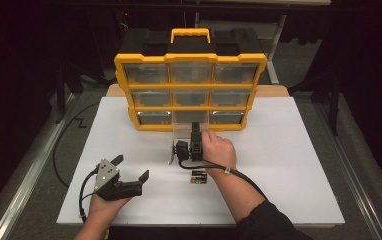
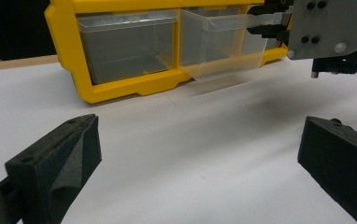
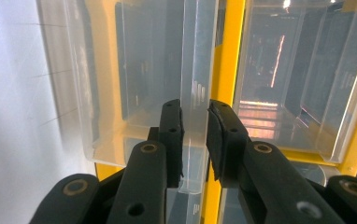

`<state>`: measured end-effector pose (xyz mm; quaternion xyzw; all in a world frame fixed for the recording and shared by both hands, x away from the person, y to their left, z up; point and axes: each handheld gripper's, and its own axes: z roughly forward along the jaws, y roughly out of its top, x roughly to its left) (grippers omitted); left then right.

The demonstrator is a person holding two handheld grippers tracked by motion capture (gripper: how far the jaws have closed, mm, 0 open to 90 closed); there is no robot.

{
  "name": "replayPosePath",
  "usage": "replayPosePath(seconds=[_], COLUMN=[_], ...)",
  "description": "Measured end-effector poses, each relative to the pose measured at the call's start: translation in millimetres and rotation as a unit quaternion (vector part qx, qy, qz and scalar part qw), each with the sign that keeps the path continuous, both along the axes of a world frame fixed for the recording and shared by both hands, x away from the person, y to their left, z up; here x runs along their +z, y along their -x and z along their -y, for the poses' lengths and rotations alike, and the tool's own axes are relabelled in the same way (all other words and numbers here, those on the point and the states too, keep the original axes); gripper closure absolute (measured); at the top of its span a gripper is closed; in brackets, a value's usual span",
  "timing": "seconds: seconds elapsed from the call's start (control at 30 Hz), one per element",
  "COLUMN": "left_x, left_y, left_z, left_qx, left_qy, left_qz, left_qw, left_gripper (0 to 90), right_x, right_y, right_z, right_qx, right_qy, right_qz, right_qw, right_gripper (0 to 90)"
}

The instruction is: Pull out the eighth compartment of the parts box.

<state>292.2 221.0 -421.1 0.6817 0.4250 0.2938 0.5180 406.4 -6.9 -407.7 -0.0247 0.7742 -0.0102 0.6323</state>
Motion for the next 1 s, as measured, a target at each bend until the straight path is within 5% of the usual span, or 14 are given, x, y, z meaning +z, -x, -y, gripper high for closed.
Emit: replayPosePath(seconds=[1.0], left_x=[-0.5], left_y=[-0.3], left_z=[1.0], left_qx=[0.001], left_qy=[-0.003], left_qz=[0.000], left_qw=[1.0000], left_gripper=[0.4], right_x=[1.6], right_y=[27.0], right_z=[6.5], right_qx=[0.012], right_qy=[-0.001], right_qz=[-0.004], right_qw=[0.9999], right_gripper=[78.1])
